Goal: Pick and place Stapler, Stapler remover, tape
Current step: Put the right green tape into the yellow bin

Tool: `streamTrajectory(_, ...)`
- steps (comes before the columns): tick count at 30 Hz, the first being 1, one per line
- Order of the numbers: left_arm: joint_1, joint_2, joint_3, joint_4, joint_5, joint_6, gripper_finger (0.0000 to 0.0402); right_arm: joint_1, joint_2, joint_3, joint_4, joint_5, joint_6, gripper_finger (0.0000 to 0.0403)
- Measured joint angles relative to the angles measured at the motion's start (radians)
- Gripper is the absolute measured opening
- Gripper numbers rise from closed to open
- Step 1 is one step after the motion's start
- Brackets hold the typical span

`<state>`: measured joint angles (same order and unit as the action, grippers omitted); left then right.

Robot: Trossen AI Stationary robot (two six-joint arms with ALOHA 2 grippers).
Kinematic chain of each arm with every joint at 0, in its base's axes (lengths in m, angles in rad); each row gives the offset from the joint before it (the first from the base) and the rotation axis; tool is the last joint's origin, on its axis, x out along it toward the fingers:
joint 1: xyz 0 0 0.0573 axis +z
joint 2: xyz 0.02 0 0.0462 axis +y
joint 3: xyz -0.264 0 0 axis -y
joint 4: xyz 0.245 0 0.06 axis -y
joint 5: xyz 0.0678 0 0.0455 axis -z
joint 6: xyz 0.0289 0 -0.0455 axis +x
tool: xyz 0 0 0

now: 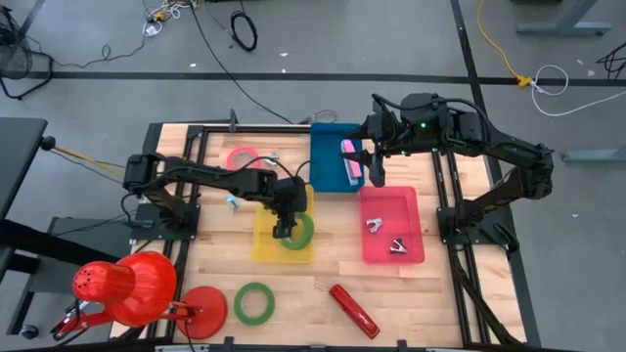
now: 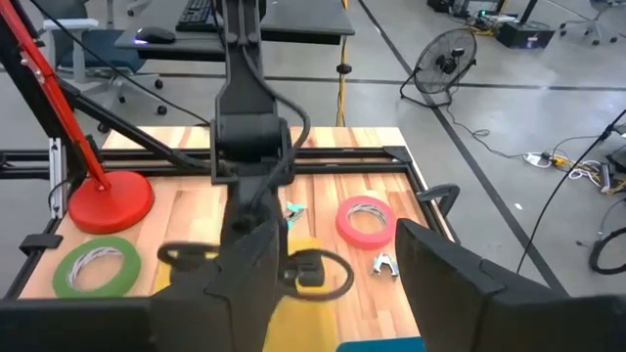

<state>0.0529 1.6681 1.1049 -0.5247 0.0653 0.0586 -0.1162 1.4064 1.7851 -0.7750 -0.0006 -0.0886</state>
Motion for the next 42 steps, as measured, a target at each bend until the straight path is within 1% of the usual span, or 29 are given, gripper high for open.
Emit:
streamTrajectory(3,-0.007,0.030,0.000,0.013,-0.085,0.000,0.0232,0.000,0.000,0.000,-0.006,0.000,0.001,0.0206)
streamTrajectory(5,-0.007,0.034,0.000,0.013,-0.114,0.000,0.0232,0.000,0.000,0.000,-0.007,0.000,0.001,0.0206)
streamTrajectory(9,-0.006,0.040,0.000,0.023,-0.100,0.003,0.0232,0.000,0.000,0.000,-0.008,0.000,0.001,0.0206)
streamTrajectory(13,-0.006,0.052,0.000,0.024,-0.061,0.052,0.0232,0.000,0.000,0.000,-0.008,0.000,0.001,0.0206)
streamTrajectory(23,-0.006,0.080,0.001,0.050,-0.057,0.058,0.0228,0.000,0.000,0.000,-0.012,0.001,0.001,0.0206)
streamTrajectory(26,-0.006,0.080,0.001,0.048,-0.056,0.058,0.0212,0.000,0.000,0.000,-0.012,0.004,0.001,0.0206)
streamTrajectory(36,-0.005,0.080,0.001,0.049,-0.053,0.058,0.0142,0.000,0.000,0.000,-0.012,0.004,0.001,0.0206)
streamTrajectory(42,-0.006,0.080,0.001,0.047,-0.040,0.057,0.0116,0.000,0.000,0.000,-0.012,0.004,0.001,0.0206)
